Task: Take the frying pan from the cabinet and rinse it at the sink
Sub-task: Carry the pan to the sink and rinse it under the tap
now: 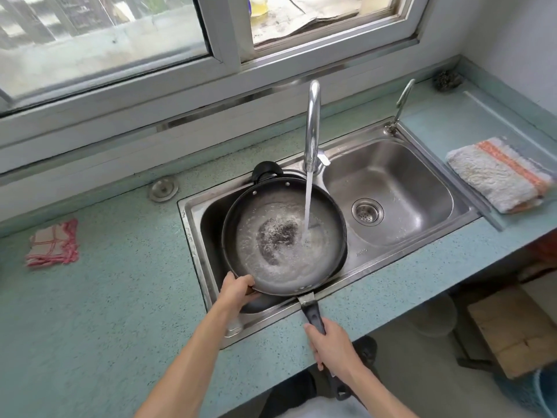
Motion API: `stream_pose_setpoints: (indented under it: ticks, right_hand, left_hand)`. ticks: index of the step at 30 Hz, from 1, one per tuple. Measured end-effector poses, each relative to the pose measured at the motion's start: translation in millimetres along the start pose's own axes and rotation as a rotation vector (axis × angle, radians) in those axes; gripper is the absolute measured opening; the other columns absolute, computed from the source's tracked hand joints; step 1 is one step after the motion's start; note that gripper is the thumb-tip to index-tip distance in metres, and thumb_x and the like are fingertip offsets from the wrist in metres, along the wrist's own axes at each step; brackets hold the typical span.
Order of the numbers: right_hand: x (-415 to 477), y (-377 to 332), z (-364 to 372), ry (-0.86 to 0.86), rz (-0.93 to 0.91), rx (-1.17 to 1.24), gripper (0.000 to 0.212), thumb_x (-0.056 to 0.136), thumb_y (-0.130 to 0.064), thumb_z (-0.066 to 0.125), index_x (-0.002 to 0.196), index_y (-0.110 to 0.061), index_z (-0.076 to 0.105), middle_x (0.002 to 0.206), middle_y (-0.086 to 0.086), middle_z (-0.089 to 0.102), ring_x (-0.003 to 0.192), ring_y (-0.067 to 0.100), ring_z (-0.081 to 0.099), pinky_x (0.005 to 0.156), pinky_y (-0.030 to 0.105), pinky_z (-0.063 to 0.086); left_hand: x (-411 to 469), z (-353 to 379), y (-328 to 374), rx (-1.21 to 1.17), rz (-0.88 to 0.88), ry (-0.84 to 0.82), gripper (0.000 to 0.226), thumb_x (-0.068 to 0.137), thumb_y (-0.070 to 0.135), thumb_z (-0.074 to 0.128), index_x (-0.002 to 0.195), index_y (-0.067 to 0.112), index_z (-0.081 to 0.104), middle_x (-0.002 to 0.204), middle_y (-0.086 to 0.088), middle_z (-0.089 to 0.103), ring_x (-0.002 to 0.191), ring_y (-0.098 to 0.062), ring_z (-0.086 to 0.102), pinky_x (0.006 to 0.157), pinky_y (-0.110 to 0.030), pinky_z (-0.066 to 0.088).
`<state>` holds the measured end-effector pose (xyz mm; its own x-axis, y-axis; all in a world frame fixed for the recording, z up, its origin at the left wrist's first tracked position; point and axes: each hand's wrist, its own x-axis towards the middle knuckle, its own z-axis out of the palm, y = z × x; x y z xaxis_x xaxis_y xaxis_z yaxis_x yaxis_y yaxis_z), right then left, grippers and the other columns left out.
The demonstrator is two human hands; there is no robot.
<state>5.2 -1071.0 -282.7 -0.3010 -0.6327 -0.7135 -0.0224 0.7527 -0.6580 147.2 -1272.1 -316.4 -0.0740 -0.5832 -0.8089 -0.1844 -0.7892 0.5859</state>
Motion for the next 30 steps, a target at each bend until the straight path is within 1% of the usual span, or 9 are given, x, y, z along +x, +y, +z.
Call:
stream_pose_setpoints:
  ticks: [2, 5, 8, 13, 17, 20, 22, 28, 30]
  right_hand:
    - [0.3, 0.4, 0.0, -0.008, 0.002, 0.027, 0.028, 0.093, -0.036, 0.056, 0.078, -0.012, 0.055, 0.059, 0.003, 0.056, 0.046, 0.016, 0.053, 0.05, 0.031, 0.047]
    - [-0.2, 0.7, -2.7, -0.008, -0.001, 0.056, 0.028, 0.092, -0.035, 0.058, 0.076, -0.012, 0.055, 0.059, 0.003, 0.055, 0.047, 0.017, 0.051, 0.049, 0.031, 0.047]
    - [-1.8, -0.7, -7.1, -0.008, -0.009, 0.063, 0.029, 0.091, -0.036, 0.06, 0.075, -0.012, 0.056, 0.06, 0.005, 0.054, 0.045, 0.018, 0.051, 0.047, 0.029, 0.046]
    - [-5.1, -2.0, -8.2, 0.013, -0.036, 0.029, 0.03, 0.091, -0.034, 0.059, 0.072, -0.013, 0.051, 0.063, 0.007, 0.05, 0.039, 0.016, 0.048, 0.044, 0.029, 0.043]
    - [-7.0, -1.9, -10.5, 0.007, -0.044, 0.013, 0.029, 0.091, -0.033, 0.058, 0.071, -0.014, 0.05, 0.062, 0.006, 0.049, 0.038, 0.015, 0.046, 0.042, 0.028, 0.043]
    - [-8.0, -1.7, -12.6, 0.003, -0.055, 0.01, 0.028, 0.091, -0.033, 0.058, 0.071, -0.014, 0.05, 0.061, 0.005, 0.048, 0.04, 0.016, 0.045, 0.042, 0.027, 0.042]
    - [-11.0, -1.3, -12.2, -0.003, -0.053, 0.013, 0.028, 0.091, -0.033, 0.058, 0.072, -0.015, 0.05, 0.061, 0.005, 0.047, 0.041, 0.017, 0.045, 0.041, 0.027, 0.041]
    - [-21.8, -7.1, -11.9, -0.035, -0.079, 0.03, 0.03, 0.092, -0.032, 0.059, 0.071, -0.014, 0.047, 0.059, 0.004, 0.047, 0.038, 0.016, 0.045, 0.04, 0.027, 0.04]
    - [-25.1, -8.6, -14.9, -0.052, -0.068, 0.039, 0.03, 0.092, -0.034, 0.059, 0.072, -0.015, 0.048, 0.056, 0.001, 0.047, 0.038, 0.015, 0.043, 0.04, 0.027, 0.039]
  left_hand:
    - [-6.3, 2.7, 2.2, -0.03, 0.022, -0.019, 0.048, 0.082, -0.01, 0.049, 0.128, 0.005, 0.044, 0.117, -0.014, 0.064, 0.096, -0.027, 0.066, 0.066, -0.038, 0.058]
    - [-16.0, 5.2, 7.2, -0.06, 0.044, -0.004, 0.047, 0.081, -0.015, 0.045, 0.124, 0.006, 0.046, 0.114, -0.017, 0.065, 0.088, -0.027, 0.064, 0.066, -0.039, 0.056]
    - [-23.8, 2.1, 8.2, -0.076, 0.072, -0.011, 0.047, 0.082, -0.014, 0.047, 0.125, 0.007, 0.047, 0.118, -0.017, 0.065, 0.092, -0.03, 0.067, 0.06, -0.035, 0.057]
    - [-35.8, 2.0, 7.9, -0.058, 0.14, 0.038, 0.049, 0.084, -0.01, 0.05, 0.128, 0.01, 0.047, 0.116, -0.014, 0.067, 0.096, -0.03, 0.068, 0.065, -0.033, 0.057]
    - [-41.1, 3.7, 6.8, -0.048, 0.161, 0.066, 0.048, 0.083, -0.008, 0.051, 0.127, 0.012, 0.049, 0.115, -0.012, 0.067, 0.098, -0.028, 0.067, 0.061, -0.031, 0.056]
    - [-47.2, 4.6, 8.0, -0.028, 0.196, 0.087, 0.046, 0.083, -0.008, 0.051, 0.124, 0.013, 0.052, 0.11, -0.01, 0.069, 0.092, -0.025, 0.067, 0.058, -0.029, 0.057]
    - [-51.5, 3.2, 9.8, -0.011, 0.22, 0.098, 0.045, 0.083, -0.006, 0.051, 0.124, 0.012, 0.053, 0.108, -0.011, 0.069, 0.086, -0.023, 0.065, 0.061, -0.03, 0.059]
    - [-54.6, -4.4, 14.7, 0.049, 0.231, 0.126, 0.06, 0.08, 0.006, 0.057, 0.138, 0.014, 0.046, 0.123, -0.01, 0.066, 0.106, -0.029, 0.066, 0.069, -0.035, 0.062]
    - [-59.9, -4.1, 15.0, 0.063, 0.232, 0.129, 0.069, 0.077, 0.009, 0.058, 0.144, 0.013, 0.04, 0.13, -0.013, 0.062, 0.107, -0.03, 0.065, 0.067, -0.035, 0.063]
